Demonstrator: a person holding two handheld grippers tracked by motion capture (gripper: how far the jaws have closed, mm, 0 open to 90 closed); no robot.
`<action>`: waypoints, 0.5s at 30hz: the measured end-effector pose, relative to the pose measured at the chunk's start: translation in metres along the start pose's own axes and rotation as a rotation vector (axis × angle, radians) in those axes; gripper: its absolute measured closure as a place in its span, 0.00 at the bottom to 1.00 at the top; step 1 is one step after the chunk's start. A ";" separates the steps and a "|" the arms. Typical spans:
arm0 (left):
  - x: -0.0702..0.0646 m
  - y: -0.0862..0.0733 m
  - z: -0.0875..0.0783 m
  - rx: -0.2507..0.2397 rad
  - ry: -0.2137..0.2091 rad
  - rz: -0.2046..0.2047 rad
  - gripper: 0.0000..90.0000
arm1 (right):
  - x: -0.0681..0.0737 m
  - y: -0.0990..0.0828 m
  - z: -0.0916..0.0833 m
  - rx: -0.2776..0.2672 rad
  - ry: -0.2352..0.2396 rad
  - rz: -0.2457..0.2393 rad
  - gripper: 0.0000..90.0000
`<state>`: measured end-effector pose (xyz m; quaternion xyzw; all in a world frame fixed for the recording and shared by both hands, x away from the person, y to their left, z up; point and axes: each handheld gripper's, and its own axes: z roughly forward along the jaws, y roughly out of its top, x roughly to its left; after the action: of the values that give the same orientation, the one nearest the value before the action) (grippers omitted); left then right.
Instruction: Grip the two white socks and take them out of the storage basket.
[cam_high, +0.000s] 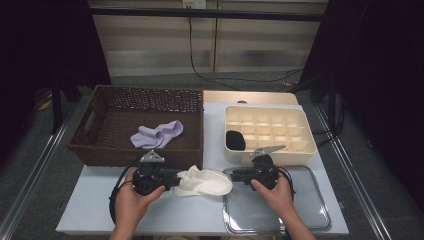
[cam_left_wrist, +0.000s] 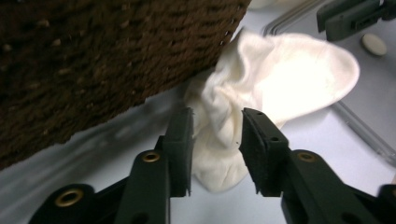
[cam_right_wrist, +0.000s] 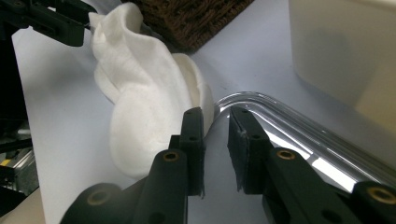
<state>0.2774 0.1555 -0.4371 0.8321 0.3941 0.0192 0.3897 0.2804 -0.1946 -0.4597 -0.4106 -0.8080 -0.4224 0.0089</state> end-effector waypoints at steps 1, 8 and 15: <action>0.000 0.001 0.000 -0.014 -0.004 0.010 0.69 | 0.001 0.000 -0.001 -0.002 0.008 -0.003 0.84; 0.001 0.004 0.012 -0.003 -0.025 0.051 0.66 | 0.013 -0.009 -0.006 0.026 0.022 -0.018 0.77; -0.006 0.009 0.017 0.055 -0.040 0.053 0.92 | 0.020 -0.012 -0.010 0.018 0.027 -0.018 0.69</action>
<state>0.2847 0.1371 -0.4406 0.8528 0.3645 0.0019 0.3739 0.2560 -0.1916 -0.4539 -0.3975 -0.8153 -0.4206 0.0195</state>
